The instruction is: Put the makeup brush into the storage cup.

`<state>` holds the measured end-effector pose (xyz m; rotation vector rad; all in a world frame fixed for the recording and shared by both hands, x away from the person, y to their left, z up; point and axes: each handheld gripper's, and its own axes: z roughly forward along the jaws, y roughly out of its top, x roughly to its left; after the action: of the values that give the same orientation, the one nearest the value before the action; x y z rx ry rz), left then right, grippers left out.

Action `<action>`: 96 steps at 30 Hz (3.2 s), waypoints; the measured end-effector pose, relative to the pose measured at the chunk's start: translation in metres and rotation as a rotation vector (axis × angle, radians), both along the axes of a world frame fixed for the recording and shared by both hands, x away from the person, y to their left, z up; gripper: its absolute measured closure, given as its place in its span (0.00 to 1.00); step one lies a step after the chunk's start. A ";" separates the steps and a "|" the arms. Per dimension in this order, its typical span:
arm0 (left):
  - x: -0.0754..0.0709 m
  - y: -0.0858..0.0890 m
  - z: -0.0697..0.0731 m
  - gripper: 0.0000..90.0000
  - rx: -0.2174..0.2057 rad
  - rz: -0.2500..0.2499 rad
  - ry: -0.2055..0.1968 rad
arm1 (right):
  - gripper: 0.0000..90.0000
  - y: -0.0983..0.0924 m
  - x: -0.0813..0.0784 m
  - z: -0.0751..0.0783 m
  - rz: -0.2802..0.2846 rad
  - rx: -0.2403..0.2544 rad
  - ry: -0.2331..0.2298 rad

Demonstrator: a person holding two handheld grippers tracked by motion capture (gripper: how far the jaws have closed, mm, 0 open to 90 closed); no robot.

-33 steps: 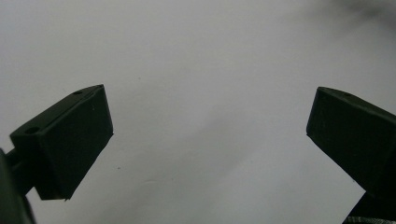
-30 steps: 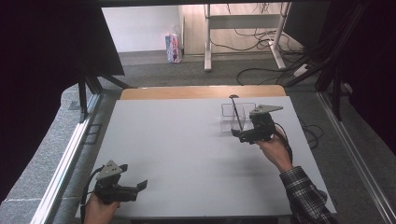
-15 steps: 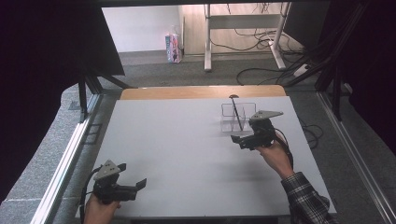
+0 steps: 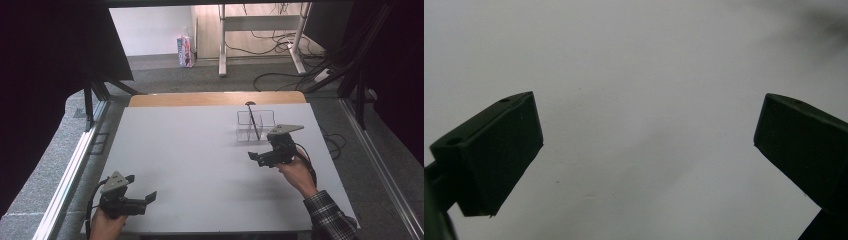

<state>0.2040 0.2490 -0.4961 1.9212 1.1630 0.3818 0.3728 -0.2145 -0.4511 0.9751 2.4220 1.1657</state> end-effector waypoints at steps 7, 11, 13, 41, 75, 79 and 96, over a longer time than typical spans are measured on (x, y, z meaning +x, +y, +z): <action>0.000 0.000 0.000 0.00 0.003 0.001 0.001 | 0.00 -0.002 -0.007 0.000 0.002 0.002 -0.001; 0.000 0.000 0.000 0.00 0.004 0.004 -0.003 | 0.00 -0.002 -0.011 -0.001 0.016 -0.006 0.004; 0.000 0.000 0.000 0.00 0.006 0.004 -0.003 | 0.00 -0.002 -0.014 -0.002 0.020 -0.019 0.001; 0.000 0.001 0.001 0.00 -0.001 0.005 -0.003 | 0.00 -0.014 -0.048 -0.003 0.022 -0.011 -0.005; -0.001 -0.002 0.001 0.00 0.011 -0.013 -0.009 | 0.00 -0.038 -0.083 0.000 -0.047 -0.023 -0.012; -0.001 -0.002 0.001 0.00 0.011 -0.014 -0.008 | 0.00 -0.041 -0.087 -0.001 -0.054 -0.027 -0.015; -0.001 -0.002 0.001 0.00 0.010 -0.019 -0.004 | 0.00 -0.055 -0.104 -0.001 -0.087 -0.061 -0.024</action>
<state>0.2032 0.2467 -0.4951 1.9381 1.1415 0.3814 0.2686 -0.2695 -0.4518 1.0309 2.3572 1.0611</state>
